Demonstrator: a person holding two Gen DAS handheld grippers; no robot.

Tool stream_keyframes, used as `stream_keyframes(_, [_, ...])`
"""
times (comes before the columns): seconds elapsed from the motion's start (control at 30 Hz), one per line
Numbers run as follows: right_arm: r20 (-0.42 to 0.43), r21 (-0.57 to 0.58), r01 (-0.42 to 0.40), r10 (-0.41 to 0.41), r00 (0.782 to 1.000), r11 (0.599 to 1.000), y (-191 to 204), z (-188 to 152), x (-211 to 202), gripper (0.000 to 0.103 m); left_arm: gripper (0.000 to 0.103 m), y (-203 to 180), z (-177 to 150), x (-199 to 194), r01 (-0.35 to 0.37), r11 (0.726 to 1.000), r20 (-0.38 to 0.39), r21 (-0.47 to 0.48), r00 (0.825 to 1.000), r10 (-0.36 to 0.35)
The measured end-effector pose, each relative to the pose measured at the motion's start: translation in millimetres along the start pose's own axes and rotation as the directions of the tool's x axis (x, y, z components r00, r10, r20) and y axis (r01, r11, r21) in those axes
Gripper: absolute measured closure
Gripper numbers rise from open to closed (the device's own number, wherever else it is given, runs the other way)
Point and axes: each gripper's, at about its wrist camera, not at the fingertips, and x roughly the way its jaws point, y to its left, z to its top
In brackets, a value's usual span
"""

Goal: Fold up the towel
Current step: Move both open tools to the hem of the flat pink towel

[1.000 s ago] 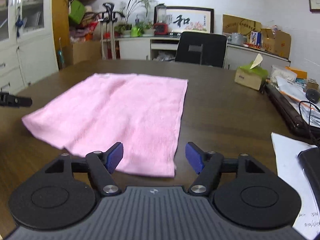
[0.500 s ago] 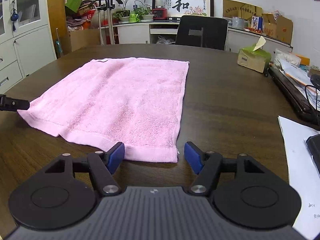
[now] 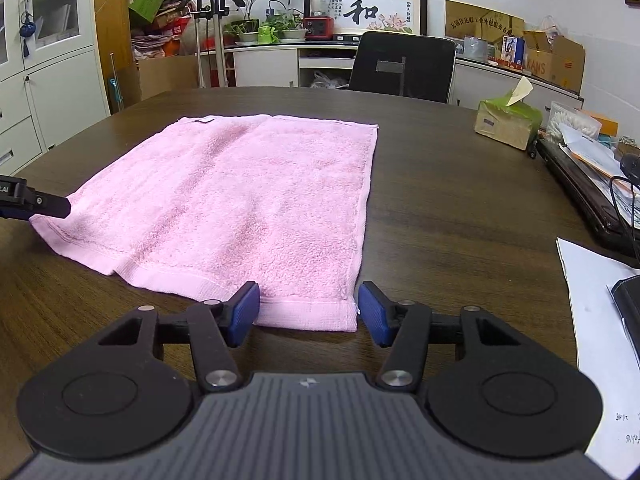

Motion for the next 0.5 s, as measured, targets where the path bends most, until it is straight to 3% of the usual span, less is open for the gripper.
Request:
stream_keyframes(0.07, [0.0,0.0,0.0,0.0,1.0,1.0,0,0,0,0.046,0.013,-3,1,0,-0.001,1.0,-0.012,0.002,1.0,0.001])
stream_keyframes(0.13, [0.001,0.002,-0.002,0.002,1.0,1.0,0,0,0,0.046,0.024,-8,1,-2,0.003,1.0,-0.025,0.002,1.0,-0.003])
stream_keyframes(0.37, [0.002,0.008,-0.007,0.007,1.0,1.0,-2,0,1,0.047,0.034,-13,4,-3,0.011,1.0,-0.051,-0.026,0.999,-0.012])
stream_keyframes(0.47, [0.002,0.009,-0.009,0.009,1.0,1.0,-2,0,1,0.047,0.044,-13,5,-3,0.02,0.999,-0.058,-0.048,0.998,-0.023])
stream_keyframes(0.5, [0.003,0.01,-0.01,0.01,1.0,1.0,-2,0,1,0.048,0.052,-13,5,-3,0.026,0.998,-0.063,-0.053,0.998,-0.029])
